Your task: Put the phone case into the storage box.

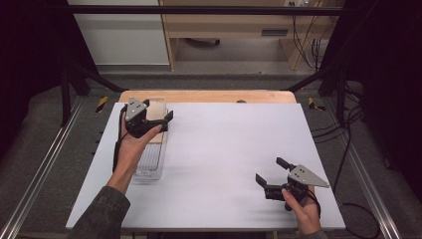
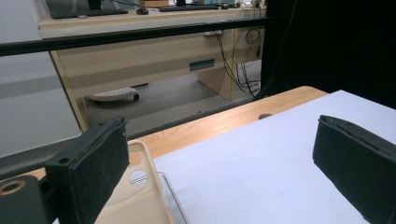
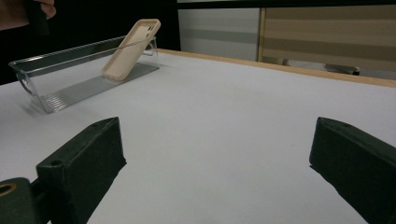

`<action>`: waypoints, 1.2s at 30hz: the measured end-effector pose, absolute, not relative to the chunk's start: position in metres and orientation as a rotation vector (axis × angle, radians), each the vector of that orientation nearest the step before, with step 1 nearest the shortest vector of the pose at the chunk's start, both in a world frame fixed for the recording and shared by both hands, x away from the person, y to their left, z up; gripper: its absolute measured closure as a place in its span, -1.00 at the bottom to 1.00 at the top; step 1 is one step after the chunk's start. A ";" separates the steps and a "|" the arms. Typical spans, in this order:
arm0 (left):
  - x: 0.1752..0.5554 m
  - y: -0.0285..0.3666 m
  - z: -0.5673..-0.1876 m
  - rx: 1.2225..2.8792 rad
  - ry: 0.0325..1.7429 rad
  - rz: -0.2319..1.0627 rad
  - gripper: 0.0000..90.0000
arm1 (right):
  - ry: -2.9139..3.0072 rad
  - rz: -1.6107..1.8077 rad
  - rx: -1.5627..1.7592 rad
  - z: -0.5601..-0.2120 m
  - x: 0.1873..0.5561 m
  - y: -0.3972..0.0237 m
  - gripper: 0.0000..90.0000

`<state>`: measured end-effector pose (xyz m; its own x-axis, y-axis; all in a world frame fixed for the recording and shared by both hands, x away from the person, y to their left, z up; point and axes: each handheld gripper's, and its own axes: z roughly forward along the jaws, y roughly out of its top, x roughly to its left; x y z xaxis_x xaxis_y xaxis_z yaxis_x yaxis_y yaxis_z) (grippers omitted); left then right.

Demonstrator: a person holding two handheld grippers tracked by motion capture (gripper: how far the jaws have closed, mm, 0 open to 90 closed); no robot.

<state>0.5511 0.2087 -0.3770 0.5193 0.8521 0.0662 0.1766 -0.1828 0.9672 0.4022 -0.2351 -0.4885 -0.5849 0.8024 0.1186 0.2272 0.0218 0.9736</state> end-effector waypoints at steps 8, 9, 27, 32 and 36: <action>0.544 0.203 -0.376 1.683 0.852 0.754 -0.93 | 1.831 1.594 1.050 -0.489 0.402 -0.235 -0.94; 0.543 0.202 -0.376 1.688 0.848 0.752 -0.94 | 1.831 1.592 1.048 -0.489 0.402 -0.235 -0.94; 0.528 0.187 -0.374 1.725 0.784 0.733 -0.95 | 1.832 1.590 1.051 -0.489 0.402 -0.234 -0.94; 0.523 0.183 -0.373 1.742 0.757 0.736 -0.95 | 1.832 1.590 1.051 -0.489 0.402 -0.234 -0.94; 0.518 0.179 -0.371 1.743 0.736 0.737 -0.95 | 1.834 1.589 1.049 -0.489 0.402 -0.234 -0.94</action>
